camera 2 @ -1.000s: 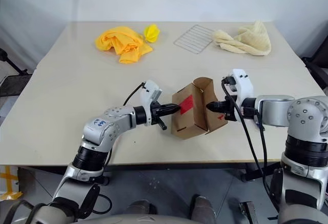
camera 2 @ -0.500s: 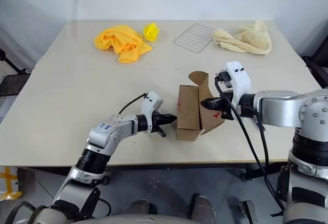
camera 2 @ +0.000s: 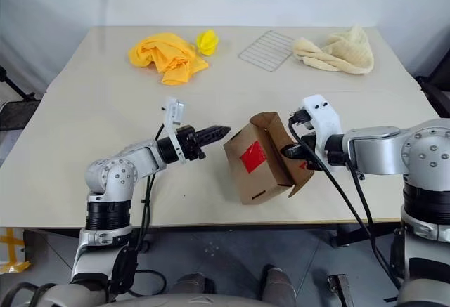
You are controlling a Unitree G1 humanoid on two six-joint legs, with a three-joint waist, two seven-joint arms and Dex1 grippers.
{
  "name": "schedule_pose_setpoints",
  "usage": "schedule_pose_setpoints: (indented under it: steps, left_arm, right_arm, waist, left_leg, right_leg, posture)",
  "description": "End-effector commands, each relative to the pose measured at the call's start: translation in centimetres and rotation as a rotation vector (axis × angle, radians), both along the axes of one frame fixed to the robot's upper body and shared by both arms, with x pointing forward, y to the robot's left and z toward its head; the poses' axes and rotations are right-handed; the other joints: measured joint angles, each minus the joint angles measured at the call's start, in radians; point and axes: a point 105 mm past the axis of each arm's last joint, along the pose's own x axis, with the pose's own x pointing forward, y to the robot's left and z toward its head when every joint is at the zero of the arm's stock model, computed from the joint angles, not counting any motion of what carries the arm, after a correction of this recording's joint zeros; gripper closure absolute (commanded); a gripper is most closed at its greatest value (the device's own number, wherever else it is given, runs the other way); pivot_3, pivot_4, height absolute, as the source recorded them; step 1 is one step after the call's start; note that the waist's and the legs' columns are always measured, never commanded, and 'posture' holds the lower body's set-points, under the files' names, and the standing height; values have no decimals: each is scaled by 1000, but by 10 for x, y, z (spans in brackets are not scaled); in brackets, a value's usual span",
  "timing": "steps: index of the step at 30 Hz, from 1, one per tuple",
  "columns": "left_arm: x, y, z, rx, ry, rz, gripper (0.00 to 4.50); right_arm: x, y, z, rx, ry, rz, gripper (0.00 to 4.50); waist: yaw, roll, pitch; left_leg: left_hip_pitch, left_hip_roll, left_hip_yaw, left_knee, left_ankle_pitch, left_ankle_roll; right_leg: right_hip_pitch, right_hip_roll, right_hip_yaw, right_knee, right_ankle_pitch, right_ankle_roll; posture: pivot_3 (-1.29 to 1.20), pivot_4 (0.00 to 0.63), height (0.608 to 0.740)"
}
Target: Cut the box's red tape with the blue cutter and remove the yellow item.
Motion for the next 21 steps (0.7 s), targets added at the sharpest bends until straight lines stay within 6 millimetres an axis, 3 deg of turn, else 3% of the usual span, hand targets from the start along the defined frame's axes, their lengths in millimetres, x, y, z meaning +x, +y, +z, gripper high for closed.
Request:
schedule_pose_setpoints:
  steps: [1,5,9,21]
  left_arm:
    - [-21,-19,36,-96,-79,-119,4500]
    - [-37,-41,48,-118,-95,-225,4500]
    - [-34,-63,25,28,-67,-256,4500]
    - [-19,-56,-23,357,-106,-224,4500]
  right_arm:
    - [0,-1,11,-13,-39,6,4484]
    - [0,0,12,-20,-46,10,4484]
    - [0,1,12,-24,-51,16,4484]
    - [-5,0,18,-26,-75,29,4484]
  waist:
    - [-1,0,0]
    - [-1,0,0]
    - [-1,0,0]
    - [-1,0,0]
  left_leg:
    - [0,0,0,0,0,0]
    - [-4,0,-1,0,0,0]
    - [-4,0,0,0,0,0]
    - [-5,0,0,0,0,0]
  right_leg:
    - [0,0,0,-1,0,0]
    - [-2,0,-1,-1,0,0]
    - [-2,0,-1,-1,0,0]
    - [-4,1,-1,-1,0,0]
  posture:
    - [0,150,740]
    - [0,150,740]
    - [0,150,740]
    - [0,150,740]
